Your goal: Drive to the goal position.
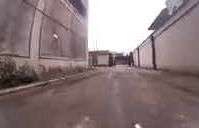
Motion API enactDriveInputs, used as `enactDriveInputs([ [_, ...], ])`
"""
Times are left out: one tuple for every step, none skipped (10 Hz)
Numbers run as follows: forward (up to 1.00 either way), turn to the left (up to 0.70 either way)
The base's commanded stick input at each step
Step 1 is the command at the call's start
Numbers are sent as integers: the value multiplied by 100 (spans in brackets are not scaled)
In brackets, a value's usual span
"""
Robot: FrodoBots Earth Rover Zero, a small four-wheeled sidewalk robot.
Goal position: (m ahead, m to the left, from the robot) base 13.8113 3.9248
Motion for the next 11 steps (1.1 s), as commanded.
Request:
enactDriveInputs([
  [100,-27],
  [100,-27],
  [100,-27],
  [100,-27],
  [100,-27],
  [100,0],
  [100,0],
  [100,0],
  [100,0],
  [100,0],
  [100,0],
])
